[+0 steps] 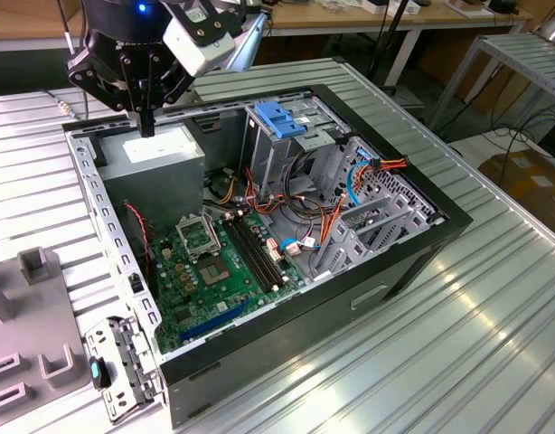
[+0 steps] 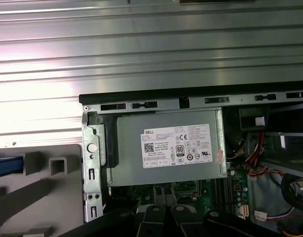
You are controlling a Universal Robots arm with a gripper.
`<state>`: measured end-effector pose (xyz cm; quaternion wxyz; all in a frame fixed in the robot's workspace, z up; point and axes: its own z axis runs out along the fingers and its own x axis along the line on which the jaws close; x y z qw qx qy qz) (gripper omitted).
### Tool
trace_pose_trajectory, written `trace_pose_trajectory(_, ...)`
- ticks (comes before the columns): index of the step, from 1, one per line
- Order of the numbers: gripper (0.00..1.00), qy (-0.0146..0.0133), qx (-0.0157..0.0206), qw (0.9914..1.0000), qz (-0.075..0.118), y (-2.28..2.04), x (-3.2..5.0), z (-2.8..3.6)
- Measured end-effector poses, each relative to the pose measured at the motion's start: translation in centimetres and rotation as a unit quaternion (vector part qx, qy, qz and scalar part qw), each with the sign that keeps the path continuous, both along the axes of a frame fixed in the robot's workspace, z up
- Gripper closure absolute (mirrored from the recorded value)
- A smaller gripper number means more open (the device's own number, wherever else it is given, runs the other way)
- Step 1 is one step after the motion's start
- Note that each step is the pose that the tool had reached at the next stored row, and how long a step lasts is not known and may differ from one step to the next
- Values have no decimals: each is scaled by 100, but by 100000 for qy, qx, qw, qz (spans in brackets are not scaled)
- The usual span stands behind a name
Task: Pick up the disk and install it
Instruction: 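Reach for the disk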
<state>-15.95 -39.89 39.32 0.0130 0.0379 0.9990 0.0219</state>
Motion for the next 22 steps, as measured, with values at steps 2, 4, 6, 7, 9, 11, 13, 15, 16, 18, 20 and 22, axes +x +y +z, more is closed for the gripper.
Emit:
trace_pose_trajectory(2,89,0,1,100000,5,0,-8,0)
trace_pose_trajectory(4,89,2,-1,100000,2,0,-14,0)
trace_pose_trajectory(6,89,3,0,100000,3,0,-21,0)
trace_pose_trajectory(7,89,4,0,100000,4,0,-23,0)
trace_pose_trajectory(9,89,7,-1,100000,3,0,-30,0)
trace_pose_trajectory(11,89,5,0,100000,3,0,-36,0)
trace_pose_trajectory(13,89,7,-3,100000,2,0,-42,0)
trace_pose_trajectory(15,89,5,-2,100000,-1,0,-48,0)
trace_pose_trajectory(16,89,6,0,100000,0,0,-52,0)
trace_pose_trajectory(18,89,5,0,100000,4,0,-58,-1)
trace_pose_trajectory(20,89,7,-1,100000,1,0,-64,0)
trace_pose_trajectory(22,89,9,-2,100000,0,0,-71,0)
